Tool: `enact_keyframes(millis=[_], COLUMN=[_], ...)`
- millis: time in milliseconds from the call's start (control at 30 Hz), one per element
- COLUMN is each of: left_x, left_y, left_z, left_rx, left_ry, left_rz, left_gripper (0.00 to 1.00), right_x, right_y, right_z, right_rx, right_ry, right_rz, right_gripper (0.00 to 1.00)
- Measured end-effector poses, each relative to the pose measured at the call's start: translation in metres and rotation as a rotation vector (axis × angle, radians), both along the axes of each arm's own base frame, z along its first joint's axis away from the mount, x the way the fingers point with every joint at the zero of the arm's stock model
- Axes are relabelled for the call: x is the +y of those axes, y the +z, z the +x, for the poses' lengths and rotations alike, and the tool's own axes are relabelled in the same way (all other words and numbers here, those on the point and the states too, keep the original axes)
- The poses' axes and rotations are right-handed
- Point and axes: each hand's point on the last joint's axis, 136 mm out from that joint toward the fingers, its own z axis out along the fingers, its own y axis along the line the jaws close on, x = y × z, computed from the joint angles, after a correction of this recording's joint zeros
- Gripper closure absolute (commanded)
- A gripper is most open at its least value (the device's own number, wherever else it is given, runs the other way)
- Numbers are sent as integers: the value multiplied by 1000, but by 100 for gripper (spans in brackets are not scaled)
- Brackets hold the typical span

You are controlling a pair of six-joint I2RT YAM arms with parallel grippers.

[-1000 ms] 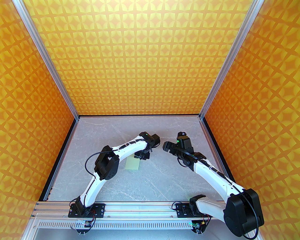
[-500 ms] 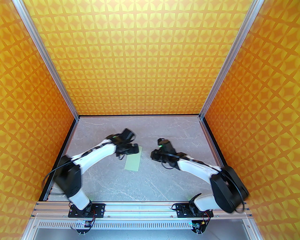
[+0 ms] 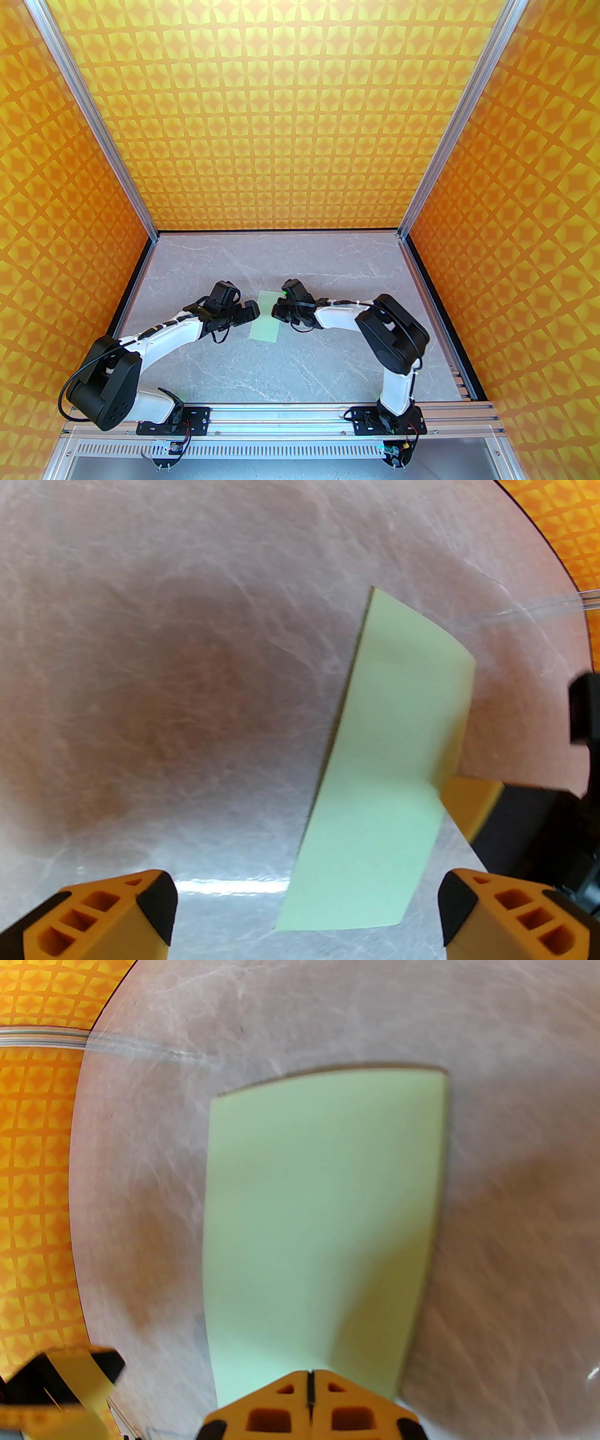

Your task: Fold a paper plane with a square sheet of paper (fold left side to right side)

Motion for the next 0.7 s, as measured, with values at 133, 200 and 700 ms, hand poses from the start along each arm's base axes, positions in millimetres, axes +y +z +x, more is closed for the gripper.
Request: enact_keyframes(millis=[133,200,700], left_x=[-9,-14,-45], left_y=[-1,-2,-28], left_z=[1,1,0], left_rx=[6,12,84], left_ry=[-13,-21,-93], left_rz=[-47,-68,-152], left_gripper=[5,6,14], right_x=[0,-4,-18], right_y=[-3,-6,-11], right_z=[3,4,8], right_rx=[1,7,13], right_ry=[19,28,97], right_rz=[-24,-43,-76], right_gripper=[100,100,100])
